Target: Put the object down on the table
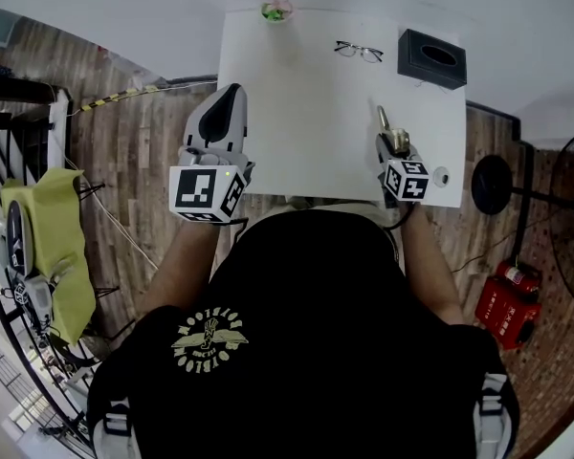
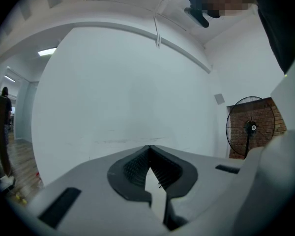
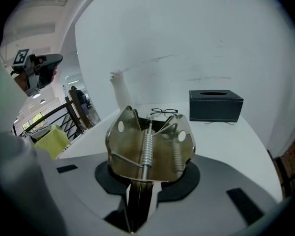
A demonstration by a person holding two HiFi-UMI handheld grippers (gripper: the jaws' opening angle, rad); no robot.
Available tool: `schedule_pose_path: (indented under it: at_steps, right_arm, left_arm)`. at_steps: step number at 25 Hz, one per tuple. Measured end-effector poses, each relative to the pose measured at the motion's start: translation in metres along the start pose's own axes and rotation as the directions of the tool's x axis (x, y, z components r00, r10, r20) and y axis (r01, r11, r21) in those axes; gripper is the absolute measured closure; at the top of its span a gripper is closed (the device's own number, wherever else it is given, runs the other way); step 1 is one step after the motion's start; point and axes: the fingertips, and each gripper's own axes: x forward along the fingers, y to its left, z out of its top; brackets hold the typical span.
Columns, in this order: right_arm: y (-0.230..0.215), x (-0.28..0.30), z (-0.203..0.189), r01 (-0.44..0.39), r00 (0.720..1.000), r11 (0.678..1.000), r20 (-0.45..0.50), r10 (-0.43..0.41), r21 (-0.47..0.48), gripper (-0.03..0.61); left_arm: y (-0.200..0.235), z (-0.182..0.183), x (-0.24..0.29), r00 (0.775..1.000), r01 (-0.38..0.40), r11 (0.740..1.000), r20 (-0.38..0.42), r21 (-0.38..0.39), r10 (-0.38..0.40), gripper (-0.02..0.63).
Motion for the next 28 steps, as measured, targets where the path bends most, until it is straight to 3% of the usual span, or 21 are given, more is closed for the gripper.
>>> schedule_pose_path:
  at_steps: [28]
  right_arm:
    - [-0.017, 0.049, -0.048, 0.002, 0.990, 1.000, -0.142, 0.000, 0.013, 0.476]
  left_arm:
    - [-0.014, -0.002, 0.021, 0.999, 0.028, 0.999, -0.028, 0.021, -0.028, 0.607]
